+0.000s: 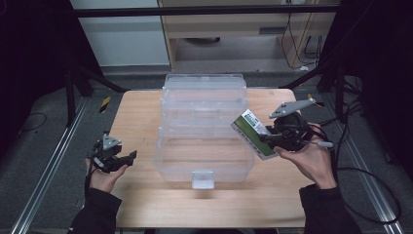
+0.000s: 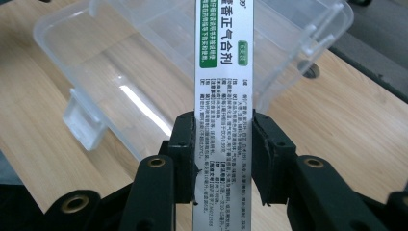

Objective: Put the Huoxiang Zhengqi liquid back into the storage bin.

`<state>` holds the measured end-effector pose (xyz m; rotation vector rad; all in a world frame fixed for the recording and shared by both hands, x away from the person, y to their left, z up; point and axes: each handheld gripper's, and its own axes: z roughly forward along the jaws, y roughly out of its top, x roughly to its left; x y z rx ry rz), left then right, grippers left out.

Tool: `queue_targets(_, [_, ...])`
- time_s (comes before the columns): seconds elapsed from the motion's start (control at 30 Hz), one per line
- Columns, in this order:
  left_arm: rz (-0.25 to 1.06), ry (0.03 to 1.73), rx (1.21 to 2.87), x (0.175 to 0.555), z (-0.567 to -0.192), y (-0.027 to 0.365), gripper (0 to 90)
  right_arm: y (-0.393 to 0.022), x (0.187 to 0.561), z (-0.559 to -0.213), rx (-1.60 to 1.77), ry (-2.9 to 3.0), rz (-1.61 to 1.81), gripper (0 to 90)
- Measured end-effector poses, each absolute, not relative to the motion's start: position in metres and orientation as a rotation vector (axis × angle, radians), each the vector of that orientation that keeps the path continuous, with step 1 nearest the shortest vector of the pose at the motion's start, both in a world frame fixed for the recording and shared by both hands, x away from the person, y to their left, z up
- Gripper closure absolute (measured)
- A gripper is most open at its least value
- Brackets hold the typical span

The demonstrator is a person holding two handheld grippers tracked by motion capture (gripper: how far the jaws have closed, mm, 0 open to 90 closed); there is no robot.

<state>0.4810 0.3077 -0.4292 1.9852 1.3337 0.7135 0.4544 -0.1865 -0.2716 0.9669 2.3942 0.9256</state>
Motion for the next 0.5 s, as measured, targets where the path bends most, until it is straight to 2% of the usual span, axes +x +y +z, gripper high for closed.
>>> queue_targets(0.5, [0.708, 1.336, 1.993, 0.482, -0.431, 0.307, 36.8, -0.161, 0.481, -0.281, 0.778, 2.539, 1.031, 64.9])
